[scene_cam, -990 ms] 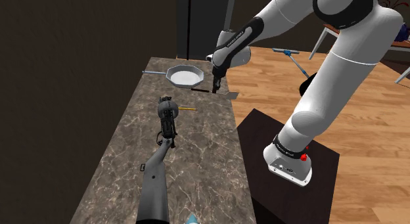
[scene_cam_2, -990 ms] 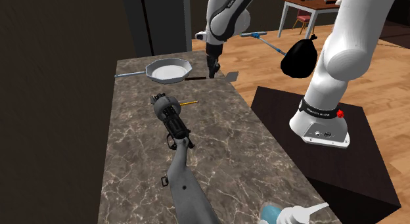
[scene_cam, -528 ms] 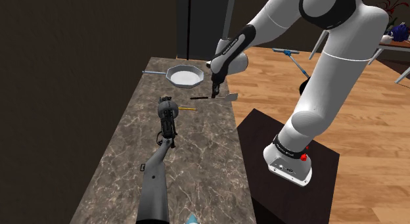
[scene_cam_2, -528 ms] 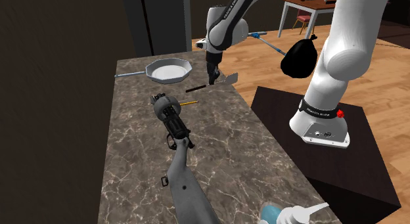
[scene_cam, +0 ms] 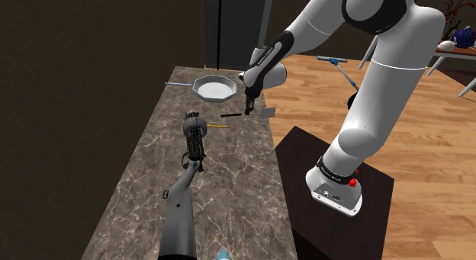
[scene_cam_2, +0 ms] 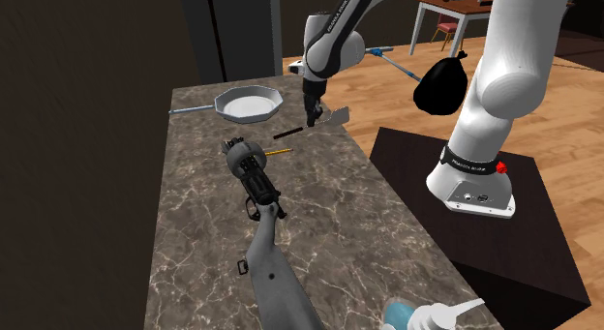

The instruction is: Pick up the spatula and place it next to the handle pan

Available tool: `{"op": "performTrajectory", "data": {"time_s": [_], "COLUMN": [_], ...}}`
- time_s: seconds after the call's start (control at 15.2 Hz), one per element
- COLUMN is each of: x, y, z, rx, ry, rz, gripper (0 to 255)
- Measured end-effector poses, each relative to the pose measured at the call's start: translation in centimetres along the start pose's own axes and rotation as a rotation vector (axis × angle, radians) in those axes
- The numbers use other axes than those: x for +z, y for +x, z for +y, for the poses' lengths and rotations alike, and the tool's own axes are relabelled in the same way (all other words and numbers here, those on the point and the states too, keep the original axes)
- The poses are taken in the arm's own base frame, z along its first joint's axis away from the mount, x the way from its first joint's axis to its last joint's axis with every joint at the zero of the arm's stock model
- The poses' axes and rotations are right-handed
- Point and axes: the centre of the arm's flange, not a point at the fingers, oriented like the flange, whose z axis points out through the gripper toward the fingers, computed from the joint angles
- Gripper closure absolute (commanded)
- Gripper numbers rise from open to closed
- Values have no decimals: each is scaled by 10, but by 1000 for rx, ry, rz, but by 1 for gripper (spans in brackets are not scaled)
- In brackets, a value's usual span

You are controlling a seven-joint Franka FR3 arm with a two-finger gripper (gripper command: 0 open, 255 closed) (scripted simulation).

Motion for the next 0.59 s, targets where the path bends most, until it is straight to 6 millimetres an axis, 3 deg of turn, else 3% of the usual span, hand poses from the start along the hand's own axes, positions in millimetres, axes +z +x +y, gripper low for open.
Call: {"op": "performTrajectory", "data": {"time_s": [0.07, 0.13, 0.59], "x": [0, 0, -1], "y": [0, 0, -1], "z": [0, 0, -2], "rx": [0, 0, -1], "ry": [0, 0, 8], "rz": [0, 0, -6], "gripper": [255, 0, 0]}}
